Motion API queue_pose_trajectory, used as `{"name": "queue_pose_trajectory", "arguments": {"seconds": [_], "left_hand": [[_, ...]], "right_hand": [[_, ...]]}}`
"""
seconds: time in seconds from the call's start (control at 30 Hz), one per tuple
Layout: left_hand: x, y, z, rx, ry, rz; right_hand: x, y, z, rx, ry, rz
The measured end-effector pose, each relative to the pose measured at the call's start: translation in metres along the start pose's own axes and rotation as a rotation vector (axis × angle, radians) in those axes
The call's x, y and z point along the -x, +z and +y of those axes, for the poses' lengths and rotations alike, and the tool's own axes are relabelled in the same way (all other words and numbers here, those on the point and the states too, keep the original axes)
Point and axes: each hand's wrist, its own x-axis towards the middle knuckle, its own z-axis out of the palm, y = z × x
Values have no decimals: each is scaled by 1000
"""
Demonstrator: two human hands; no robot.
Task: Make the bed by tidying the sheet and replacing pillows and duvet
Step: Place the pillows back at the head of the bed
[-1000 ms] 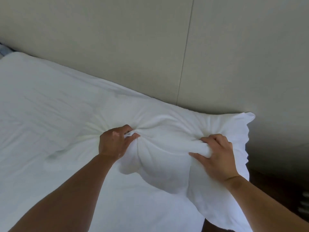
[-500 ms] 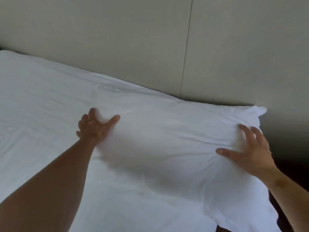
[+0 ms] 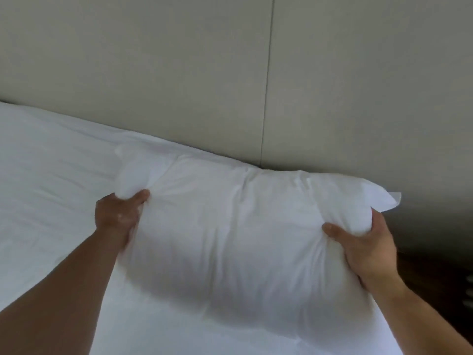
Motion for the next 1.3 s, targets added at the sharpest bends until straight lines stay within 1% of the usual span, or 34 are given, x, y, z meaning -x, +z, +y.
{"name": "queue_pose_trajectory", "arguments": {"seconds": [0.07,0.17,0.27,0.33,0.43,0.47,0.53,0.63,0.7,0.8,0.93,1.0,1.07,1.13,1.2,1.23,1.3], "left_hand": [[-1,-13,24,143,32,-12],[-11,-33,57,282,82,-27],[-33,-50,89,357,138,-3],[-46,-55,106,416,196,-15],[-61,-52,110,456,263,23],[-68,-48,102,473,254,43],[-82,-33,74,465,171,60],[-97,-8,29,396,-14,-36],[-112,4,11,404,-55,-63],[-111,-1,33,479,-34,12],[-108,-24,42,545,10,122],[-111,-30,44,547,19,126],[-119,-28,46,488,13,120],[-114,-17,53,385,23,49],[-108,6,57,327,11,-73],[-103,17,60,311,-5,-109],[-100,25,67,319,45,-166]], "right_hand": [[9,-9,-18,-53,-70,22],[12,-22,-54,-123,-154,51],[11,-32,-93,-191,-237,113],[11,-33,-111,-257,-279,149],[10,-20,-108,-280,-311,164],[8,-12,-101,-273,-320,169],[-2,10,-80,-249,-316,147],[-18,39,-53,-194,-262,54],[-27,46,-53,-203,-232,25],[-26,41,-64,-230,-298,60],[-1,33,-73,-256,-368,123],[0,31,-72,-254,-402,133],[-11,33,-69,-238,-397,145],[-23,39,-59,-215,-359,146],[-35,45,-47,-172,-281,122],[-41,46,-42,-147,-244,110],[-50,46,-41,-118,-221,113]]}}
